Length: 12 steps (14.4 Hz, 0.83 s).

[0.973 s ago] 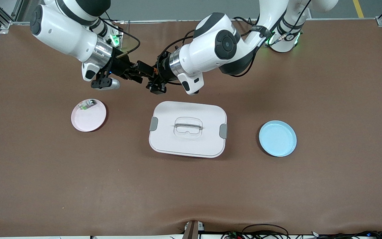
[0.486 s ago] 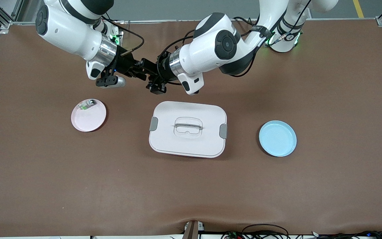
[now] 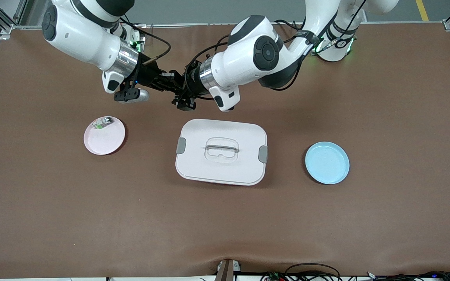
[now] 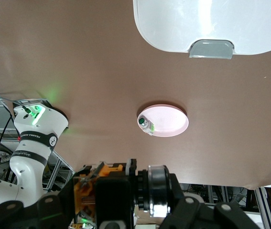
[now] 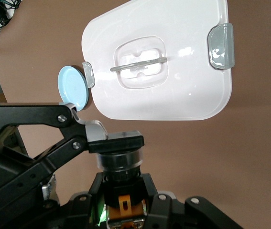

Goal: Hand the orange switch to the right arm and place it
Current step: 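Open the left gripper and withdraw it while the right gripper holds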

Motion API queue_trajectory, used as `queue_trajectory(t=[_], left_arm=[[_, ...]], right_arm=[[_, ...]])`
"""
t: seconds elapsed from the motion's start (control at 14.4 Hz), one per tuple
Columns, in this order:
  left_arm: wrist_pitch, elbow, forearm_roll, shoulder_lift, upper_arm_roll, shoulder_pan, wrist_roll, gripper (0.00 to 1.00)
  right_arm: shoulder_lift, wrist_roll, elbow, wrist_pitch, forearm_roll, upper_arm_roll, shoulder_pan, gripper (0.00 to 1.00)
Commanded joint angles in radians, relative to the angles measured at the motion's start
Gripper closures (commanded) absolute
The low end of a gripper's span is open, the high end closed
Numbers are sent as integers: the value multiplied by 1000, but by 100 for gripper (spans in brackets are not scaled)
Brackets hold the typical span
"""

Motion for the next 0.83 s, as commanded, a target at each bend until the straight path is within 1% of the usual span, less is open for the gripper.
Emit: queue_trajectory(t=[0.0, 0.07, 0.28, 0.42, 0.56, 0.63, 0.76], left_arm=[[-3, 19, -13, -6, 4, 9, -8, 39], [-6, 19, -7, -6, 7, 9, -5, 0], [-25, 20, 16, -28, 13, 26, 6, 0], [-95, 20, 92, -55, 13, 41, 76, 0], [-120, 20, 146, -80, 33, 59, 105, 0], [-137, 20, 169, -85, 35, 78, 136, 0], [-178, 19, 220, -108, 36, 130, 212, 0]], right_arm=[[7, 11, 7, -13, 11, -6, 7, 100], [7, 11, 7, -13, 11, -6, 7, 100], [9, 11, 8, -13, 11, -6, 7, 100], [7, 10, 11, -33, 8, -8, 6, 100], [3, -4, 15, -61, -25, -11, 3, 100], [1, -5, 16, -84, -83, -11, -2, 100], [-8, -48, 33, -171, -250, -11, -2, 100]])
